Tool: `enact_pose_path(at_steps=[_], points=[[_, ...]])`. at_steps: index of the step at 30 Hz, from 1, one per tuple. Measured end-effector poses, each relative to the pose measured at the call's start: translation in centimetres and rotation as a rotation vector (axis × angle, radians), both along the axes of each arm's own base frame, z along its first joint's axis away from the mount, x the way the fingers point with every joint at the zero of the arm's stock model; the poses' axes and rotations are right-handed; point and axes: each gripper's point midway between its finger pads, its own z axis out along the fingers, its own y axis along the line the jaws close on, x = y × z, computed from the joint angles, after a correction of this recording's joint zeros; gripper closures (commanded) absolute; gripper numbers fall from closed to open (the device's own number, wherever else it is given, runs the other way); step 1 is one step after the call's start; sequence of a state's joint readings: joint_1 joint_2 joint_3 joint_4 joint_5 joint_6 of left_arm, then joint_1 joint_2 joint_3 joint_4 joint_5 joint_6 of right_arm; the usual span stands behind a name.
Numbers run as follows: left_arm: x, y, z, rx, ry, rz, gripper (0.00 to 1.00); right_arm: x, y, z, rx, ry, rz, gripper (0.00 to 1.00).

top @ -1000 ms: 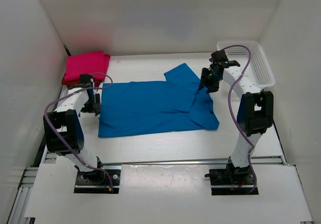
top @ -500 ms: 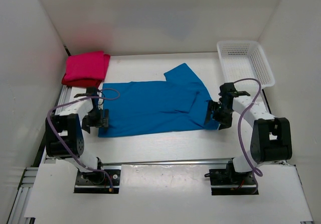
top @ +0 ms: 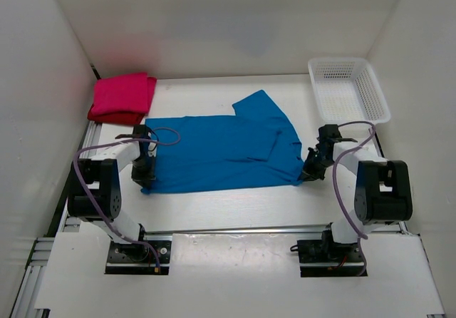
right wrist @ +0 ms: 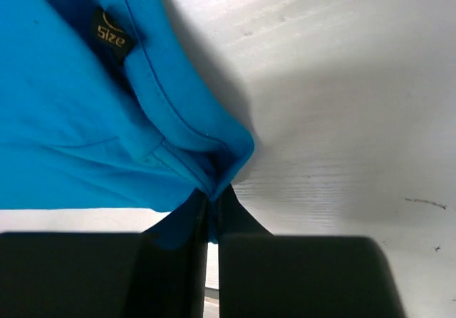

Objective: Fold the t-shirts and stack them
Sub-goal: Fold the flattened tshirt in 1/3 of the way

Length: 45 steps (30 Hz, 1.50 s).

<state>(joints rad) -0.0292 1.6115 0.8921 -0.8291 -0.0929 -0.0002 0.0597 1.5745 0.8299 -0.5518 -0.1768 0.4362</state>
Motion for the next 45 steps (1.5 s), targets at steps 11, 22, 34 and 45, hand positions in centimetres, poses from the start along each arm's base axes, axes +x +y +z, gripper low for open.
enact_pose_path(at_steps=[11,22,34,45], points=[[-3.2,3.7,0.6,0.148,-0.024,0.068,0.71,-6.5,-0.1,1.1,0.038,0.023,-0.111,0.93],[-1.1,6.6,6.4,0.428,-0.123,0.023,0.24,-11.5,0.3,0.0,0.057,0.089,-0.207,0.62],[5.7,-29.8,13.7,0.055,-0.627,-0.803,0.26,-11.2,0.9,0.0,0.084,0.094,-0.208,0.65],[3.2,-41.0,3.2,-0.049,-0.438,-1.001,0.47,-11.2,0.9,0.0,0.089,0.077,-0.214,0.65]])
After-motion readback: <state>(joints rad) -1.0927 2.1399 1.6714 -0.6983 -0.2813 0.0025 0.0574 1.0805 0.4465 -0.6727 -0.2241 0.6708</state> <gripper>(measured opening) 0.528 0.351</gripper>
